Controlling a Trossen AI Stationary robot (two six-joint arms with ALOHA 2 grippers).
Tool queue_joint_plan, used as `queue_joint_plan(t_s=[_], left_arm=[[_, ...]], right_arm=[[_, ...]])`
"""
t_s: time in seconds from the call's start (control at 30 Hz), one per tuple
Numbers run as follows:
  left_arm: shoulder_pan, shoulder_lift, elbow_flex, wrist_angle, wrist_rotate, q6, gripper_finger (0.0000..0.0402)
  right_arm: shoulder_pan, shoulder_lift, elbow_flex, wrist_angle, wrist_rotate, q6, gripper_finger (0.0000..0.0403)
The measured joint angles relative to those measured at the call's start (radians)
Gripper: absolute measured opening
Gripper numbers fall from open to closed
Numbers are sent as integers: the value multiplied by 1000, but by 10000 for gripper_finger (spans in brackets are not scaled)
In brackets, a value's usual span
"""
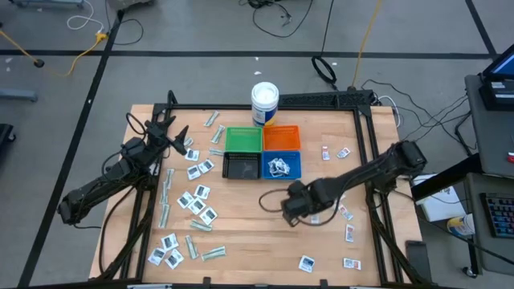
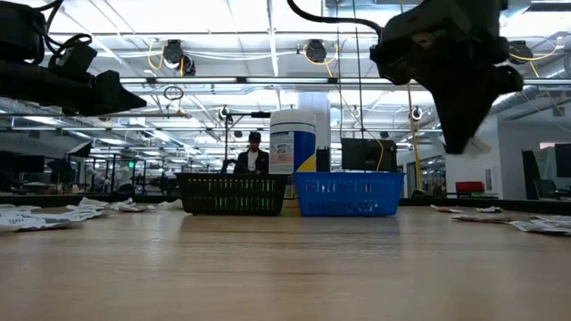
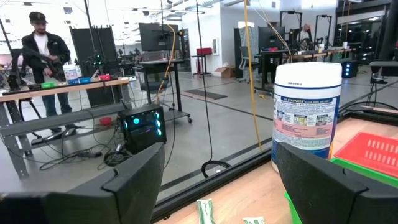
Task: Pick & Place First Aid Supplies
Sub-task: Put the blue alcohol pad into the blue basket
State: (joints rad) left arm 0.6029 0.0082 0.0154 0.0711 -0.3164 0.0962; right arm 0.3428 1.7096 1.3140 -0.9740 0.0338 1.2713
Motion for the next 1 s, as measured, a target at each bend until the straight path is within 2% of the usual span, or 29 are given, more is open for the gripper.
queue_joint_plan(t_s=[0.43, 0.8, 1.0], left_arm=[[0, 0, 0, 0, 0, 0, 308], [0, 0, 0, 0, 0, 0, 308], [0, 0, 0, 0, 0, 0, 308]], right_arm=[[-185, -95, 1, -92, -4, -99, 1], [-426, -97, 2, -95, -4, -262, 0], [-516, -97, 2, -94, -4, -289, 0]])
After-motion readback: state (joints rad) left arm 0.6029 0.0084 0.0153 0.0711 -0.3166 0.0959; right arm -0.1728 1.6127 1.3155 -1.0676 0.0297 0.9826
